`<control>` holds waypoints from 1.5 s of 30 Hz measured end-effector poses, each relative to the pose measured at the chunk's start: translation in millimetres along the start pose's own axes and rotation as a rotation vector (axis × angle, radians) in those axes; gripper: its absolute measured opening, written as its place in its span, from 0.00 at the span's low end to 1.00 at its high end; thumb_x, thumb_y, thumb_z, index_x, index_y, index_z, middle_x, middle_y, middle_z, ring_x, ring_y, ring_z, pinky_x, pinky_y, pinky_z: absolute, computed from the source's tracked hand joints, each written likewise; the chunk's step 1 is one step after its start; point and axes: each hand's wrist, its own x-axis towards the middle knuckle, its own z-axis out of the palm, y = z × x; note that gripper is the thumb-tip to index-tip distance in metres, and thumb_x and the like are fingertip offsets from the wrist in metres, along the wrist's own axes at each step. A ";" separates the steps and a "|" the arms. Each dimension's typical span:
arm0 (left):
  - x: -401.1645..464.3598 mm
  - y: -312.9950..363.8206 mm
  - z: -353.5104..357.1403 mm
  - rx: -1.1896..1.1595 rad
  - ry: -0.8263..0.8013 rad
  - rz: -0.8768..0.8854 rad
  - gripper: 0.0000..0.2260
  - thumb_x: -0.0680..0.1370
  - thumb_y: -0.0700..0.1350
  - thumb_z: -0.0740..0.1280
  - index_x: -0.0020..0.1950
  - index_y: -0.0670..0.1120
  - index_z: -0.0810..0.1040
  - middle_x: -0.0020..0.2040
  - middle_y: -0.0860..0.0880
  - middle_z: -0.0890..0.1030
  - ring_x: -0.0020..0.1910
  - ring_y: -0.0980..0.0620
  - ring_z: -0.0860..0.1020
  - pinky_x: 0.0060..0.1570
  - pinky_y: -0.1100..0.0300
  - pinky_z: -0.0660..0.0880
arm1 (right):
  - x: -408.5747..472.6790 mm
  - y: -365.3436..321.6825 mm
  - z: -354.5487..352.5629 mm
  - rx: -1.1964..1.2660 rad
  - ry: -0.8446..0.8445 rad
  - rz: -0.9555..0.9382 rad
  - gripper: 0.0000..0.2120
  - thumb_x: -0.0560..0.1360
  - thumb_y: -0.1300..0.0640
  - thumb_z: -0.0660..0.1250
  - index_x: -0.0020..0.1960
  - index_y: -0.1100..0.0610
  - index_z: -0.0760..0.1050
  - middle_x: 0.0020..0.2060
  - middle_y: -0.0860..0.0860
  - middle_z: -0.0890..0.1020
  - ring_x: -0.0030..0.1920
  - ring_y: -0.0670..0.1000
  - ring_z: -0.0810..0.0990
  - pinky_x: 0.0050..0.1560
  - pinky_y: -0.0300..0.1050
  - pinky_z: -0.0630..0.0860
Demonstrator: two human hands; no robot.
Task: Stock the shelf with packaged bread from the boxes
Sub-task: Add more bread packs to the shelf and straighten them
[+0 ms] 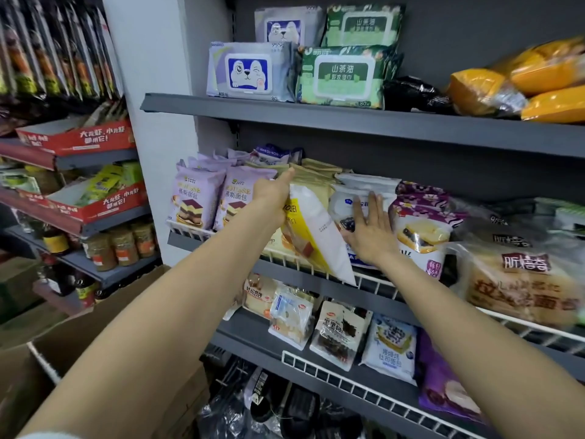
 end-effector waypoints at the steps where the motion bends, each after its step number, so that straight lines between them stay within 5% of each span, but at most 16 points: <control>1: -1.5 1.4 0.9 -0.001 0.000 -0.002 0.28 0.72 0.49 0.72 0.66 0.36 0.70 0.52 0.40 0.78 0.51 0.43 0.78 0.57 0.40 0.75 | -6.8 -7.6 -15.3 0.225 0.018 0.013 0.31 0.80 0.42 0.50 0.78 0.54 0.46 0.77 0.56 0.41 0.77 0.56 0.39 0.75 0.55 0.40; 4: -2.8 6.0 6.9 0.040 0.043 -0.008 0.17 0.75 0.49 0.70 0.53 0.39 0.69 0.50 0.41 0.77 0.49 0.43 0.78 0.57 0.42 0.76 | -35.4 -30.7 -56.6 0.928 0.046 -0.071 0.29 0.76 0.39 0.57 0.74 0.46 0.57 0.74 0.49 0.60 0.73 0.49 0.59 0.72 0.51 0.60; 6: -5.1 7.5 13.8 0.056 0.055 -0.016 0.16 0.74 0.52 0.70 0.50 0.42 0.69 0.54 0.40 0.79 0.53 0.41 0.79 0.57 0.42 0.76 | -52.0 -44.1 -73.4 0.878 -0.121 -0.231 0.37 0.69 0.37 0.66 0.73 0.43 0.57 0.71 0.46 0.66 0.69 0.45 0.65 0.67 0.45 0.65; 8: -8.1 10.0 21.7 0.044 0.028 -0.009 0.22 0.72 0.55 0.70 0.56 0.41 0.72 0.56 0.40 0.79 0.54 0.40 0.79 0.57 0.43 0.76 | -53.4 -45.9 -77.4 0.702 -0.073 -0.277 0.38 0.68 0.46 0.74 0.72 0.47 0.60 0.66 0.44 0.71 0.64 0.44 0.69 0.62 0.41 0.67; 11: -12.3 11.8 27.2 0.047 -0.086 0.065 0.28 0.73 0.61 0.66 0.62 0.41 0.71 0.56 0.41 0.79 0.54 0.41 0.79 0.59 0.44 0.75 | -44.0 -29.3 -73.9 0.925 0.183 -0.043 0.27 0.69 0.61 0.74 0.64 0.56 0.67 0.53 0.47 0.78 0.54 0.47 0.77 0.58 0.45 0.75; 14: -20.0 2.3 25.8 0.255 -0.294 0.257 0.24 0.73 0.53 0.67 0.65 0.44 0.67 0.59 0.41 0.77 0.56 0.44 0.77 0.59 0.50 0.74 | -37.2 -6.1 -62.2 1.176 0.229 0.131 0.23 0.71 0.66 0.72 0.63 0.58 0.69 0.56 0.53 0.80 0.54 0.50 0.80 0.58 0.48 0.77; 16: -20.6 -9.7 24.8 0.503 -0.445 0.422 0.35 0.71 0.44 0.73 0.72 0.49 0.58 0.61 0.45 0.75 0.59 0.47 0.76 0.62 0.50 0.73 | -34.5 -0.4 -56.0 1.167 0.247 0.158 0.21 0.72 0.64 0.71 0.63 0.56 0.70 0.55 0.53 0.81 0.53 0.49 0.81 0.55 0.42 0.78; 19: -19.1 -16.2 30.7 0.789 -0.526 0.624 0.48 0.62 0.45 0.79 0.74 0.57 0.53 0.67 0.42 0.70 0.65 0.45 0.71 0.66 0.51 0.69 | -32.0 0.3 -50.1 1.109 0.284 0.149 0.20 0.73 0.62 0.70 0.64 0.58 0.70 0.52 0.48 0.80 0.49 0.40 0.79 0.47 0.28 0.76; 22: -13.6 -5.0 39.0 0.933 -0.432 0.688 0.45 0.66 0.41 0.77 0.75 0.55 0.55 0.66 0.39 0.69 0.61 0.43 0.73 0.58 0.58 0.70 | -28.9 -0.3 -47.5 1.073 0.335 0.152 0.20 0.75 0.61 0.68 0.65 0.59 0.68 0.53 0.47 0.80 0.50 0.37 0.79 0.52 0.31 0.76; 26: -4.7 -2.8 44.3 0.813 -0.383 0.622 0.44 0.69 0.36 0.74 0.76 0.48 0.50 0.60 0.40 0.78 0.57 0.43 0.78 0.57 0.52 0.76 | -19.1 -2.1 -56.5 0.951 0.413 0.154 0.23 0.77 0.58 0.66 0.70 0.61 0.65 0.60 0.52 0.79 0.59 0.47 0.77 0.61 0.42 0.72; 29: -5.1 -16.4 47.1 1.151 -0.318 0.707 0.37 0.75 0.33 0.65 0.77 0.42 0.48 0.63 0.38 0.74 0.62 0.41 0.74 0.58 0.52 0.72 | -12.5 1.2 -62.4 0.894 0.464 0.212 0.25 0.77 0.57 0.65 0.72 0.60 0.63 0.63 0.54 0.77 0.63 0.51 0.75 0.66 0.44 0.69; 34: 4.6 -27.2 59.4 1.822 -0.355 1.100 0.33 0.75 0.48 0.68 0.76 0.43 0.56 0.76 0.44 0.61 0.76 0.46 0.56 0.74 0.51 0.52 | -8.1 15.3 -74.6 0.848 0.579 0.378 0.31 0.79 0.53 0.62 0.77 0.58 0.52 0.75 0.53 0.62 0.74 0.54 0.61 0.70 0.47 0.59; 40: 20.4 -27.1 79.5 1.985 -0.422 0.931 0.40 0.73 0.55 0.70 0.77 0.46 0.53 0.76 0.45 0.61 0.75 0.46 0.59 0.74 0.46 0.47 | -7.1 33.1 -74.7 0.852 0.561 0.396 0.32 0.79 0.52 0.63 0.77 0.56 0.52 0.74 0.53 0.63 0.74 0.54 0.60 0.71 0.48 0.59; 45: 21.4 -41.1 88.1 2.231 -0.373 0.995 0.50 0.64 0.66 0.72 0.77 0.45 0.54 0.75 0.45 0.62 0.74 0.45 0.60 0.70 0.33 0.42 | -7.2 40.4 -66.9 0.924 0.590 0.399 0.31 0.77 0.53 0.65 0.76 0.57 0.56 0.73 0.54 0.66 0.73 0.56 0.63 0.72 0.51 0.60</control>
